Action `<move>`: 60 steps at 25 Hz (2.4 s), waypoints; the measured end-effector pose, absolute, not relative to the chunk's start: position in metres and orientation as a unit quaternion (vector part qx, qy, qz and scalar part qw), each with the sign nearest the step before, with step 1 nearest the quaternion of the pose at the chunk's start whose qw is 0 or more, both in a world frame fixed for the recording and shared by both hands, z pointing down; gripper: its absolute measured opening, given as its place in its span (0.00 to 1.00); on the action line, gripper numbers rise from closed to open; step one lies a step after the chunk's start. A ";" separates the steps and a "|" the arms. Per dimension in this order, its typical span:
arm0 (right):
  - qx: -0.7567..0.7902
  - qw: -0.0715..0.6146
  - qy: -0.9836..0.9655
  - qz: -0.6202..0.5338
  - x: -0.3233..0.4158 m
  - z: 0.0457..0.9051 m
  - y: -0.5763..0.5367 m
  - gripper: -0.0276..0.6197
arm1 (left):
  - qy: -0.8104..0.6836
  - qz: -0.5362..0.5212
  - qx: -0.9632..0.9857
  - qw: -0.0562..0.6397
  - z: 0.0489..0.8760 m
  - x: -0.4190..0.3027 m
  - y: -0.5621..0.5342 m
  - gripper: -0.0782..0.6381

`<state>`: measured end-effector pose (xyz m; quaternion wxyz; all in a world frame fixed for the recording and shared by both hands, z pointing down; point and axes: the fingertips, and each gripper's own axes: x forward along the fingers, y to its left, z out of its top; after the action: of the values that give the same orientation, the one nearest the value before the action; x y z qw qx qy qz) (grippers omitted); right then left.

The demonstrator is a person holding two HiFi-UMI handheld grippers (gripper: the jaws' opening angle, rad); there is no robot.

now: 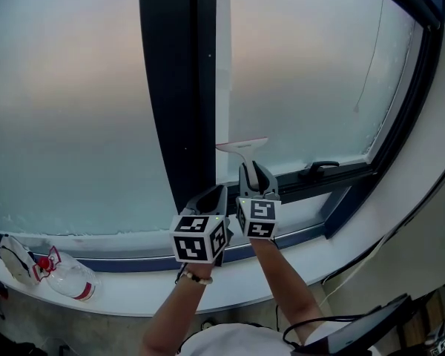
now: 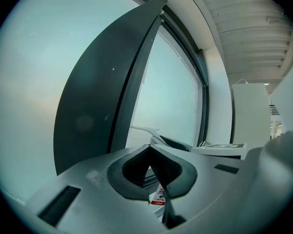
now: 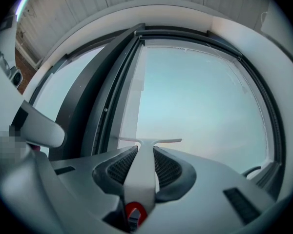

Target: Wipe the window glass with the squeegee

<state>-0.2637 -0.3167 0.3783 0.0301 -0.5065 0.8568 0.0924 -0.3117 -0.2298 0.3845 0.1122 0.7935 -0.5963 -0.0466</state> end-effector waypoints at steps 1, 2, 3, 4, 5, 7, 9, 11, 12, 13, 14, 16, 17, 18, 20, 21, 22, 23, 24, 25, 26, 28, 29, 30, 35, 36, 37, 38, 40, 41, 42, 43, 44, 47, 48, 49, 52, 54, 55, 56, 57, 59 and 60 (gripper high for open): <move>-0.507 0.027 0.857 0.089 -0.264 0.385 -0.317 0.18 | -0.596 -0.045 0.793 0.116 0.388 -0.311 -0.229 0.11; -0.507 0.022 0.857 0.086 -0.264 0.392 -0.317 0.18 | -0.596 -0.043 0.793 0.119 0.392 -0.311 -0.229 0.11; -0.507 0.017 0.858 0.083 -0.263 0.399 -0.317 0.18 | -0.596 -0.041 0.793 0.122 0.396 -0.311 -0.228 0.11; -0.507 0.012 0.858 0.079 -0.263 0.407 -0.317 0.18 | -0.596 -0.039 0.792 0.125 0.400 -0.310 -0.227 0.11; -0.507 0.008 0.859 0.076 -0.263 0.413 -0.317 0.18 | -0.596 -0.036 0.792 0.129 0.405 -0.310 -0.227 0.11; -0.506 0.000 0.860 0.071 -0.263 0.425 -0.317 0.18 | -0.596 -0.031 0.790 0.137 0.414 -0.310 -0.227 0.11; -0.506 -0.011 0.860 0.065 -0.263 0.436 -0.318 0.18 | -0.597 -0.025 0.788 0.146 0.424 -0.311 -0.228 0.11; -0.505 -0.019 0.861 0.057 -0.262 0.448 -0.318 0.18 | -0.597 -0.022 0.787 0.154 0.433 -0.311 -0.228 0.11; -0.505 -0.022 0.861 0.052 -0.261 0.454 -0.318 0.18 | -0.597 -0.021 0.786 0.158 0.437 -0.311 -0.228 0.11; -0.504 -0.024 0.862 0.048 -0.261 0.460 -0.319 0.18 | -0.597 -0.020 0.786 0.162 0.441 -0.311 -0.228 0.11; -0.504 -0.026 0.862 0.045 -0.261 0.465 -0.319 0.18 | -0.596 -0.018 0.786 0.165 0.444 -0.311 -0.228 0.11; -0.505 -0.031 0.862 0.043 -0.261 0.473 -0.319 0.18 | -0.595 -0.016 0.785 0.171 0.449 -0.310 -0.227 0.11; -0.505 -0.033 0.862 0.044 -0.261 0.476 -0.319 0.18 | -0.594 -0.015 0.785 0.173 0.452 -0.310 -0.227 0.11; -0.504 -0.035 0.862 0.043 -0.262 0.479 -0.319 0.18 | -0.594 -0.013 0.785 0.176 0.454 -0.309 -0.227 0.11; -0.503 -0.038 0.863 0.034 -0.261 0.487 -0.320 0.18 | -0.592 -0.010 0.785 0.181 0.459 -0.308 -0.228 0.11; -0.502 -0.040 0.863 0.028 -0.261 0.492 -0.320 0.18 | -0.592 -0.008 0.785 0.183 0.462 -0.307 -0.228 0.11; -0.503 -0.042 0.863 0.023 -0.260 0.497 -0.320 0.18 | -0.591 -0.006 0.785 0.185 0.464 -0.307 -0.228 0.11; -0.504 -0.044 0.863 0.019 -0.260 0.502 -0.320 0.18 | -0.591 -0.004 0.785 0.187 0.467 -0.308 -0.229 0.11; -0.504 -0.045 0.862 0.017 -0.260 0.505 -0.320 0.18 | -0.591 -0.002 0.784 0.189 0.469 -0.308 -0.229 0.11; -0.505 -0.046 0.862 0.017 -0.260 0.507 -0.320 0.18 | -0.591 -0.001 0.784 0.190 0.471 -0.309 -0.229 0.11; -0.504 -0.046 0.862 0.018 -0.260 0.508 -0.319 0.18 | -0.592 0.001 0.783 0.192 0.472 -0.310 -0.229 0.11; -0.503 -0.043 0.863 0.017 -0.260 0.508 -0.320 0.18 | -0.591 0.003 0.783 0.194 0.476 -0.310 -0.230 0.11; -0.504 -0.042 0.863 0.015 -0.259 0.509 -0.320 0.18 | -0.591 0.004 0.783 0.195 0.477 -0.310 -0.229 0.11; -0.504 -0.042 0.863 0.014 -0.259 0.510 -0.320 0.18 | -0.590 0.005 0.783 0.197 0.479 -0.309 -0.230 0.11; -0.504 -0.042 0.863 0.004 -0.259 0.516 -0.321 0.18 | -0.585 0.011 0.786 0.202 0.484 -0.307 -0.229 0.11; -0.503 -0.044 0.863 0.003 -0.259 0.517 -0.322 0.18 | -0.584 0.012 0.786 0.203 0.485 -0.307 -0.229 0.11; -0.502 -0.045 0.863 0.003 -0.259 0.518 -0.322 0.18 | -0.583 0.013 0.787 0.203 0.485 -0.307 -0.229 0.11; -0.502 -0.046 0.864 0.003 -0.259 0.519 -0.322 0.18 | -0.582 0.013 0.787 0.204 0.486 -0.307 -0.229 0.11; -0.501 -0.050 0.864 0.003 -0.258 0.522 -0.321 0.18 | -0.580 0.013 0.788 0.206 0.487 -0.306 -0.229 0.11; -0.501 -0.051 0.864 0.003 -0.257 0.523 -0.321 0.18 | -0.578 0.013 0.789 0.207 0.487 -0.306 -0.229 0.11; -0.501 -0.053 0.864 0.003 -0.257 0.523 -0.321 0.18 | -0.578 0.012 0.790 0.207 0.487 -0.306 -0.230 0.11; -0.502 -0.054 0.863 0.003 -0.257 0.523 -0.321 0.18 | -0.577 0.011 0.790 0.207 0.486 -0.306 -0.231 0.11; -0.502 -0.055 0.863 0.003 -0.258 0.523 -0.322 0.18 | -0.576 0.011 0.791 0.206 0.485 -0.307 -0.232 0.11; -0.503 -0.056 0.863 0.000 -0.258 0.523 -0.323 0.18 | -0.572 0.011 0.795 0.203 0.484 -0.305 -0.234 0.11; -0.503 -0.056 0.863 -0.001 -0.258 0.523 -0.324 0.18 | -0.569 0.011 0.797 0.203 0.483 -0.304 -0.235 0.11; -0.504 -0.055 0.862 -0.002 -0.258 0.521 -0.325 0.18 | -0.565 0.010 0.800 0.203 0.483 -0.303 -0.235 0.11; -0.514 -0.044 0.856 -0.002 -0.251 0.509 -0.320 0.18 | -0.551 0.007 0.809 0.203 0.475 -0.297 -0.233 0.11; -0.523 -0.030 0.852 0.004 -0.241 0.488 -0.317 0.18 | -0.542 0.009 0.818 0.193 0.459 -0.289 -0.236 0.11; -0.527 -0.022 0.850 0.007 -0.236 0.475 -0.318 0.18 | -0.540 0.011 0.821 0.183 0.449 -0.285 -0.240 0.11; -0.530 -0.013 0.848 0.010 -0.230 0.461 -0.319 0.18 | -0.539 0.012 0.825 0.171 0.438 -0.281 -0.244 0.11; -0.532 -0.003 0.847 0.013 -0.225 0.447 -0.319 0.18 | -0.538 0.014 0.827 0.159 0.428 -0.278 -0.247 0.11; -0.534 0.014 0.845 0.026 -0.217 0.419 -0.318 0.18 | -0.538 0.012 0.831 0.144 0.412 -0.272 -0.253 0.11; -0.533 0.021 0.845 0.038 -0.212 0.403 -0.319 0.18 | -0.538 0.007 0.832 0.138 0.403 -0.269 -0.257 0.11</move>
<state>-0.2118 -0.3187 0.4033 0.0210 -0.5335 0.8447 0.0380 -0.2689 -0.2568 0.4033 0.1380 0.8319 -0.5375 0.0071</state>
